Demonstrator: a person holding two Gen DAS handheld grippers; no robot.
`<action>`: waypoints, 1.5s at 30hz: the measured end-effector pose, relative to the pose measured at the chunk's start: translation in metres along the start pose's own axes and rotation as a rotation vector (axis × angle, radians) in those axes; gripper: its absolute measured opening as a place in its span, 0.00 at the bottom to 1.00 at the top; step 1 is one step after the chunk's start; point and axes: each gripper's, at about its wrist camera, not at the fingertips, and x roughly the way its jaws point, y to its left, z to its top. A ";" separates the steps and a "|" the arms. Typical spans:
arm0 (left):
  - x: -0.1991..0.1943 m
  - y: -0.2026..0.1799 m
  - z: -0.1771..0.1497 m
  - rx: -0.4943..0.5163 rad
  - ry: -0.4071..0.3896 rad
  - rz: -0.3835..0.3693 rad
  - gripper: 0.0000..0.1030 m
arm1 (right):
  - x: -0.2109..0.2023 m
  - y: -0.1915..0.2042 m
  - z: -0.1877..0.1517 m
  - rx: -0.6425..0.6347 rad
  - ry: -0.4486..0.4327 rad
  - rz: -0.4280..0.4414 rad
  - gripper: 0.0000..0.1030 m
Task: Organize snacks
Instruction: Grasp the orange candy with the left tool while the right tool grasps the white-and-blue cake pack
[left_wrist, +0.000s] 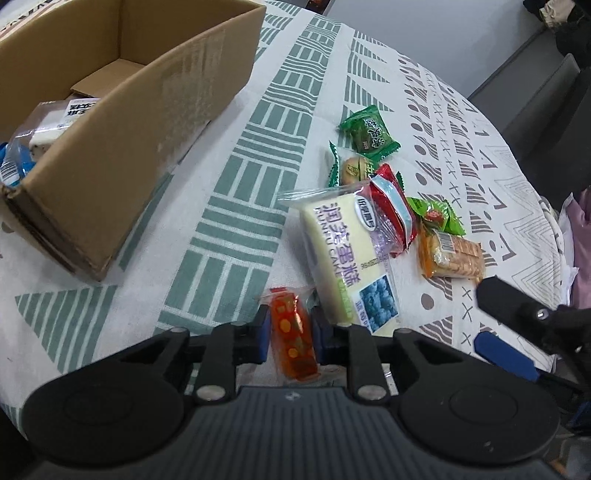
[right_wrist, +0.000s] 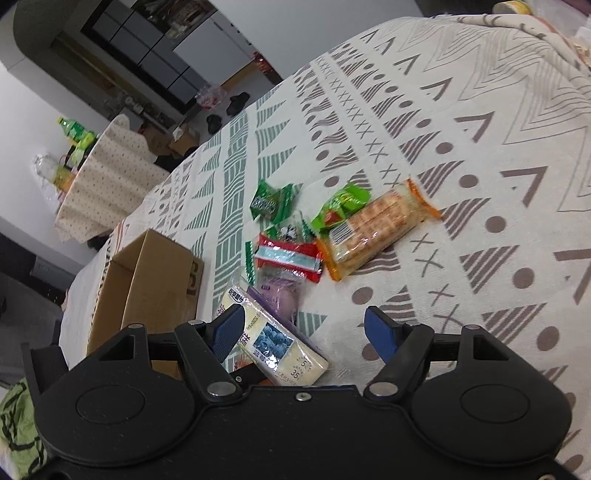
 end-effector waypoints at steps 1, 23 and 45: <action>-0.002 0.000 0.000 -0.001 -0.001 -0.002 0.17 | 0.002 0.001 -0.001 -0.006 0.006 0.001 0.70; -0.043 0.026 0.016 0.002 -0.078 -0.027 0.16 | 0.044 0.044 -0.023 -0.202 0.095 -0.048 0.69; -0.069 0.045 0.009 -0.003 -0.089 -0.021 0.16 | 0.038 0.075 -0.040 -0.356 0.079 -0.071 0.30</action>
